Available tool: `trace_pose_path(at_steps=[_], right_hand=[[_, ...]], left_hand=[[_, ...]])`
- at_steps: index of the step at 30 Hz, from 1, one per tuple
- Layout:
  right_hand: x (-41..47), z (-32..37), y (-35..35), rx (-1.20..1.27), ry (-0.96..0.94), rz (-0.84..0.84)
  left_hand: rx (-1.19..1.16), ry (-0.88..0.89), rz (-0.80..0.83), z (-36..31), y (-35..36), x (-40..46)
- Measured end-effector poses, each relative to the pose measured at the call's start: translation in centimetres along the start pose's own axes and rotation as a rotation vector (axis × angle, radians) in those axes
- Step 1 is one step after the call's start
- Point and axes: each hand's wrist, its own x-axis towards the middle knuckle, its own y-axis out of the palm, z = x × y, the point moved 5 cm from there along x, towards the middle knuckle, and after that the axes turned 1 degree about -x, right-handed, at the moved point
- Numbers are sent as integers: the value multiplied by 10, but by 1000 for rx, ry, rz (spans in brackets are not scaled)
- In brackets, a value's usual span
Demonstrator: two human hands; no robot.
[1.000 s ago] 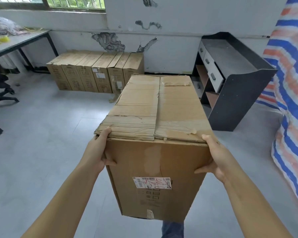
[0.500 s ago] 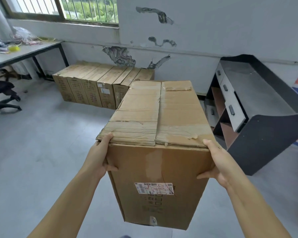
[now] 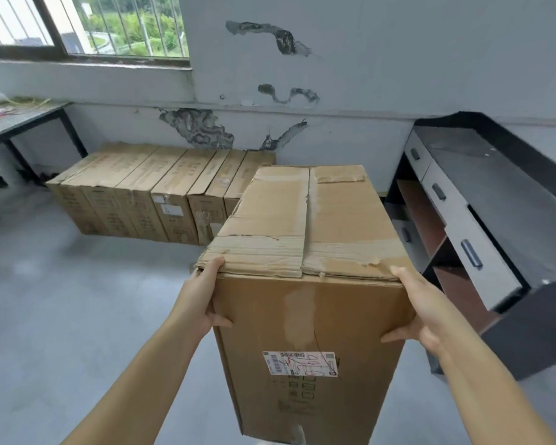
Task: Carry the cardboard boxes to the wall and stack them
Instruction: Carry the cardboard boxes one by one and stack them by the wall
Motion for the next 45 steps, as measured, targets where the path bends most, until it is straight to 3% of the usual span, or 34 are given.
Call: trace_pose_path(at_steps=[12,27,39,45], right_hand=[[185,116,58,47,-3,-92],[462,294,138,-9,12,-18],[649,385,233,7,66,-136],[738,386,264,13,94,-182]], left_hand=[[30,9,77,-116,115,193],[-61,-20,-38,-246,264,425],[32,-99,23,-349,346,645],[97,-137,20,-350,378,740]])
